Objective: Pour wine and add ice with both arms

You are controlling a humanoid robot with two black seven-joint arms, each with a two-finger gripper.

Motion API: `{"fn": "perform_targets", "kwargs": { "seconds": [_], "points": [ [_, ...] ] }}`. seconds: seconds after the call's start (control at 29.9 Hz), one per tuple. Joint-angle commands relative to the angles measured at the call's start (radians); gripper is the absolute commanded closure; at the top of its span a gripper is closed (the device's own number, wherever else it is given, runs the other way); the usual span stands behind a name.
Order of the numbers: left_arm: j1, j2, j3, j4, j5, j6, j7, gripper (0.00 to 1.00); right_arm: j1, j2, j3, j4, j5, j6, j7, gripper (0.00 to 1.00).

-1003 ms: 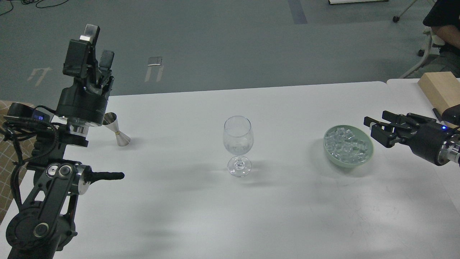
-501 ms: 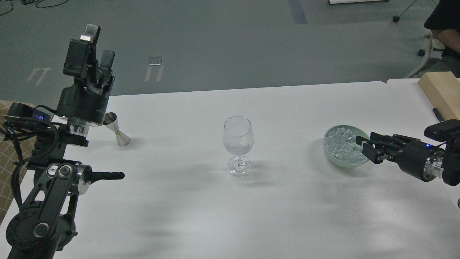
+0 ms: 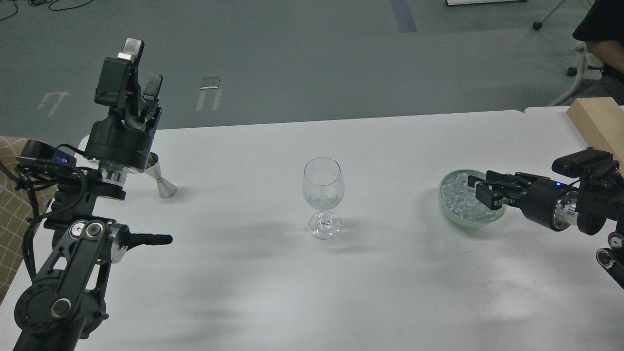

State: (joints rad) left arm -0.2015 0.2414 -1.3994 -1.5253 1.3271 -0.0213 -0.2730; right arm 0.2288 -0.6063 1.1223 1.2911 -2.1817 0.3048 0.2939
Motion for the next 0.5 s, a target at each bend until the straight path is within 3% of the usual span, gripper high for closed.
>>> {"fn": "perform_targets", "kwargs": {
  "seconds": [0.0, 0.47],
  "points": [
    [-0.018, 0.009, 0.013, 0.030, 0.003, 0.000, -0.008, 0.02, 0.003, -0.001, -0.003, -0.006, 0.000, -0.001, 0.001, 0.51],
    [-0.053, 0.000, 0.039, 0.054, -0.019, 0.011, -0.006, 0.02, 0.000, 0.010, -0.003, -0.007, 0.000, -0.001, 0.001, 0.51]
  ]
}}
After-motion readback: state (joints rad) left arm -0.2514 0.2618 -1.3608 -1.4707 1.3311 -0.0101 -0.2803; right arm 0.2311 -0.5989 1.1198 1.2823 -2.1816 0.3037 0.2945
